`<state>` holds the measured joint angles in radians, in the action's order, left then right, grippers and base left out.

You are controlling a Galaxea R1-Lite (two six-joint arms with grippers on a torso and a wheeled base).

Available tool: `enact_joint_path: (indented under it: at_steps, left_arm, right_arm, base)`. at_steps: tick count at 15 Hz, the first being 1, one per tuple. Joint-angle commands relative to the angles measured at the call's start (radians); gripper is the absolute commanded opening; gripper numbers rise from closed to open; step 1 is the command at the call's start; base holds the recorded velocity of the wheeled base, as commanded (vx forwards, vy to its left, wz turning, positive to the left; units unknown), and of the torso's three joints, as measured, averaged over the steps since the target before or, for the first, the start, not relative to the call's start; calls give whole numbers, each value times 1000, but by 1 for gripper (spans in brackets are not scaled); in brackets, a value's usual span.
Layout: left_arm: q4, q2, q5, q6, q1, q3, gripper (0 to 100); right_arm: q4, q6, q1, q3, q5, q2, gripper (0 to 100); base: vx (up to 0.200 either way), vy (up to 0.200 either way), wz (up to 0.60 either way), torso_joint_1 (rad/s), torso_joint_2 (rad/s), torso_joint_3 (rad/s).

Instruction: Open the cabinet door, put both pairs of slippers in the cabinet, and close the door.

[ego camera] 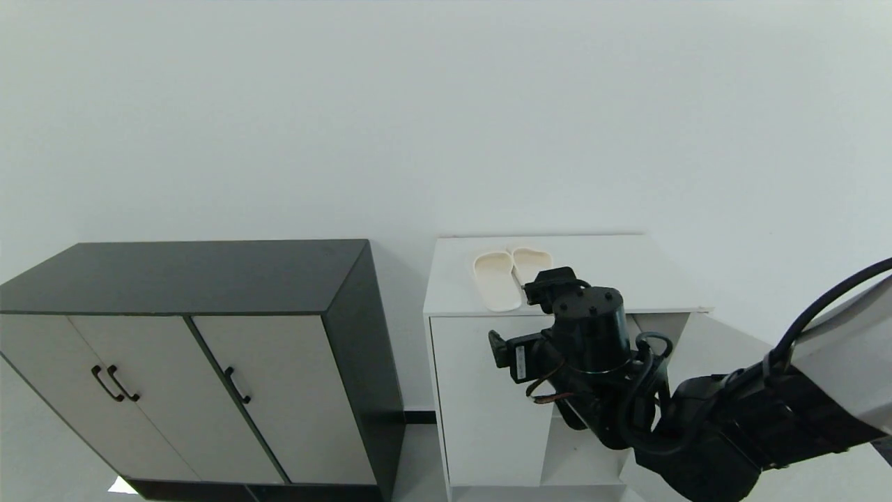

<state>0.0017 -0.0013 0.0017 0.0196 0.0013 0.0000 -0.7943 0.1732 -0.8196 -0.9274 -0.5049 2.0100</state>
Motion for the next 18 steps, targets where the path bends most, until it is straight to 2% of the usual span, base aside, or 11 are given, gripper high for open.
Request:
enact_joint_path:
  at_steps: [1,5,13,14,18]
  left_arm:
    - [0,1,0,0,0,0,0]
    - [0,1,0,0,0,0,0]
    - [0,1,0,-1,0,0,0]
    - [0,1,0,-10,0,0,0]
    - [0,1,1,-13,0,0,0]
  right_arm:
    - [-19,-1,16,1,-9,36,100]
    - [-74,-9,46,4,-11,69,100]
    - [-100,-18,79,-4,-7,139,100]
    - [-135,-20,85,-7,2,162,100]
    - [-195,-52,132,-28,91,225,100]
  base:
    - [200,0,0,7,2,-2]
    - [200,0,0,-1,-1,1]
    - [200,0,0,7,4,2]
    - [200,0,0,2,2,-2]
    - [0,0,0,0,0,0]
